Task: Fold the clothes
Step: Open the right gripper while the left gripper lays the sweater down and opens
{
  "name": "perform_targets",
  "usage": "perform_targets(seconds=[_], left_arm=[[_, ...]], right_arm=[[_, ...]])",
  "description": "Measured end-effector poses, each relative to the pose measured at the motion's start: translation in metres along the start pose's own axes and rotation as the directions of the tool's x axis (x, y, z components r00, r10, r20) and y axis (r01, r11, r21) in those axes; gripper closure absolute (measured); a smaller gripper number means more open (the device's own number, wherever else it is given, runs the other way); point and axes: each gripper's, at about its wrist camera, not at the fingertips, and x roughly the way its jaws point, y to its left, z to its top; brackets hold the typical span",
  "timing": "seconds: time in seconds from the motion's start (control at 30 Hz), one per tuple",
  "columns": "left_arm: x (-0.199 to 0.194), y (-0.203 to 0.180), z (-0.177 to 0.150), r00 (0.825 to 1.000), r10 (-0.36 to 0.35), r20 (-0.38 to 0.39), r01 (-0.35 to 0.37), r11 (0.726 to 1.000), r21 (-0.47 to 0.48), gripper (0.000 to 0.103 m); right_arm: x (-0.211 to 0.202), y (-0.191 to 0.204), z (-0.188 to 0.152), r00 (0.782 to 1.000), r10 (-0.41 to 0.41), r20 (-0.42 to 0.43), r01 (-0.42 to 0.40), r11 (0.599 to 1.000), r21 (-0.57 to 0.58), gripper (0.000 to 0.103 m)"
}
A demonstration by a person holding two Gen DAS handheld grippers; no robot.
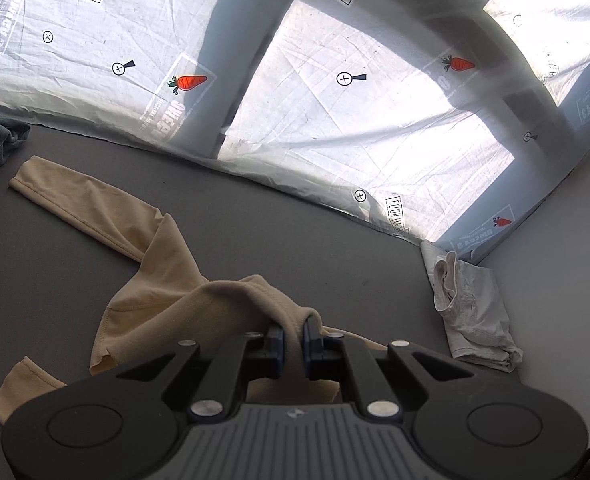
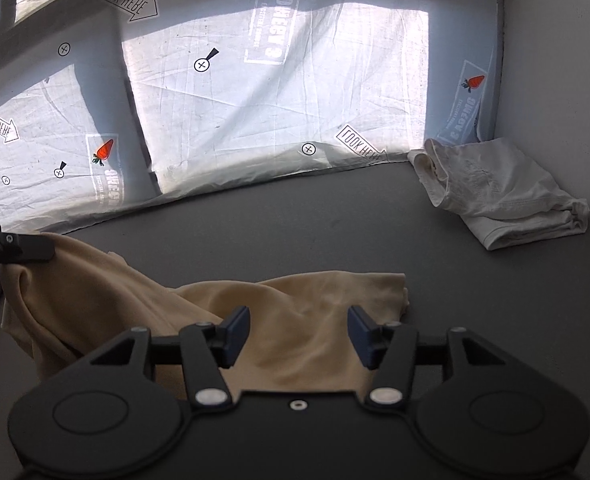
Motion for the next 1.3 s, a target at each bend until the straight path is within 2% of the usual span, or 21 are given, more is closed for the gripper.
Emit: perform_targets(seconds=[0.3,0.43,0.53,0.57,0.63,0.7,0.83,0.97,1.1,1.17,1.2,1.23,1.3], left_arm=[[0.031,0.004,0.038,1.0,-0.012,0.008,0.012,1.0,0.015,0.093],[0.061,0.011,0.062,1.0,-0.013,0.004,0.013,1.0,0.016,0.093],[0.093,0.021,0.08,0.999,-0.043,0.032,0.043,0.999,0.006,0.093],[0.107,0.028,0.084,0.999,-0.041,0.036,0.041,0.999,-0.004,0.09],[0.137,0.043,0.093,0.998,0.052,-0.029,-0.053,0.997,-0.05,0.089],[0.149,0.056,0.095,0.991,0.101,-0.083,-0.106,0.993,-0.055,0.084],[0.124,0.09,0.087,0.995,0.084,-0.049,-0.087,0.994,-0.065,0.068],[0.086,0.112,0.072,0.994,0.112,-0.01,-0.112,0.988,-0.109,0.068],[0.057,0.132,0.042,0.98,0.197,-0.023,-0.198,0.971,-0.131,0.068],[0.05,0.145,0.023,0.977,0.206,-0.06,-0.214,0.962,-0.169,0.068],[0.048,0.151,0.012,0.974,0.211,-0.085,-0.224,0.956,-0.189,0.068],[0.046,0.154,0.003,0.97,0.22,-0.103,-0.237,0.951,-0.198,0.068],[0.045,0.162,-0.019,0.958,0.245,-0.149,-0.272,0.939,-0.209,0.068]], right_arm=[[0.055,0.018,0.041,1.0,-0.008,-0.015,0.008,1.0,0.016,0.048],[0.089,0.021,0.058,0.999,-0.017,-0.031,0.019,0.999,0.037,0.048],[0.118,0.021,0.068,0.997,-0.042,-0.059,0.045,0.998,0.051,0.048],[0.125,0.022,0.07,0.997,-0.046,-0.066,0.05,0.997,0.054,0.048],[0.14,0.022,0.072,0.995,-0.058,-0.084,0.063,0.996,0.056,0.048],[0.15,0.023,0.071,0.993,-0.06,-0.103,0.066,0.996,0.052,0.048],[0.152,0.03,0.059,0.991,-0.032,-0.129,0.037,0.999,0.035,0.048],[0.144,0.047,0.051,0.992,0.018,-0.122,-0.017,1.0,0.005,0.048],[0.114,0.072,0.051,0.994,0.102,-0.029,-0.103,0.993,-0.063,0.05],[0.1,0.082,0.049,0.988,0.155,0.008,-0.153,0.984,-0.095,0.058],[0.095,0.087,0.047,0.982,0.186,0.016,-0.183,0.977,-0.114,0.069],[0.091,0.092,0.044,0.977,0.212,0.017,-0.208,0.969,-0.133,0.076],[0.086,0.105,0.036,0.964,0.267,0.004,-0.262,0.948,-0.178,0.082]])
